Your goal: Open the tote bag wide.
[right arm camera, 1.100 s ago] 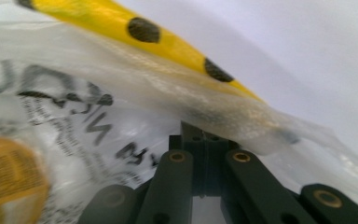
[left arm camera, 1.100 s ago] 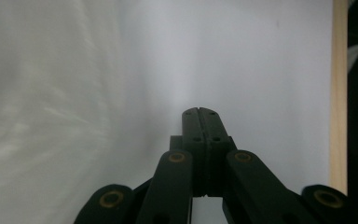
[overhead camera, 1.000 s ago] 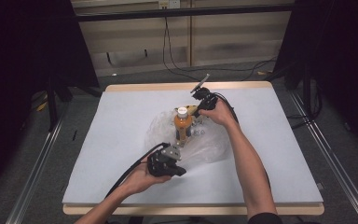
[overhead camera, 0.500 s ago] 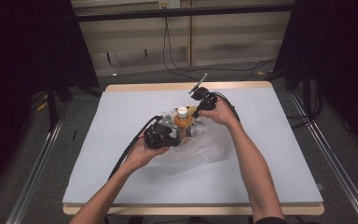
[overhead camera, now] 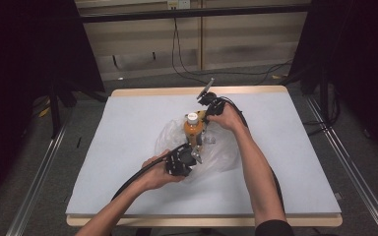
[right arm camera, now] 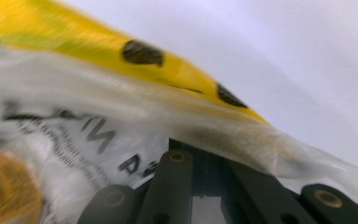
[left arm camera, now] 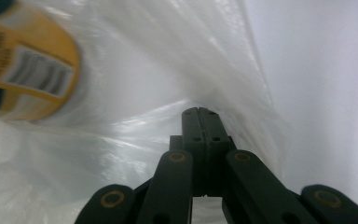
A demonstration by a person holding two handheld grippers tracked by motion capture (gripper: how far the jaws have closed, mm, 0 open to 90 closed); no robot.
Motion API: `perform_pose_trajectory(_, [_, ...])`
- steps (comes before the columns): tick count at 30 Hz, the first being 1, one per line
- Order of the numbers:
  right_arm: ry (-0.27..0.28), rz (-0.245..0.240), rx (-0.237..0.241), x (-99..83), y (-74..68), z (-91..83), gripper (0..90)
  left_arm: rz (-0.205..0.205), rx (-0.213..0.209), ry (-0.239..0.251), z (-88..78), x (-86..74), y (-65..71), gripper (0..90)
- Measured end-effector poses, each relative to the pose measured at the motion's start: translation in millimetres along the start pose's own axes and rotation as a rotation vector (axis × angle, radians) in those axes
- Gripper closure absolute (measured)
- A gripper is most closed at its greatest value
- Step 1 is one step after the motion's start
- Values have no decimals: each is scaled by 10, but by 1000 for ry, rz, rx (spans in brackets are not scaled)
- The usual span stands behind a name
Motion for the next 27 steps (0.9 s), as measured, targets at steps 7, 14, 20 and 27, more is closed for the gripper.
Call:
perform_pose_trajectory(7, [5, 79, -40, 22, 174, 9, 900, 36, -59, -13, -42, -82, 190, 900])
perform_pose_trajectory(14, [14, 113, -74, -4, 304, 1, 900, 75, -81, -29, -74, -136, 357, 900])
perform_pose_trajectory(20, [14, 126, -134, -53, 404, -17, 900, 76, -111, -38, -102, -185, 418, 900])
perform_pose_trajectory(27, [57, 69, -65, -30, 272, -72, 900, 39, -126, 53, -153, -187, 306, 900])
Point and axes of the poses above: each handheld gripper's, and its own axes: z roughly forward along the jaws, x roughly out of its top, y roughly to its right, the point moved 4 cm from there along z, roughly forward along the jaws, and after that the axes turned 7 degrees about -z, right-handed, at the moved point
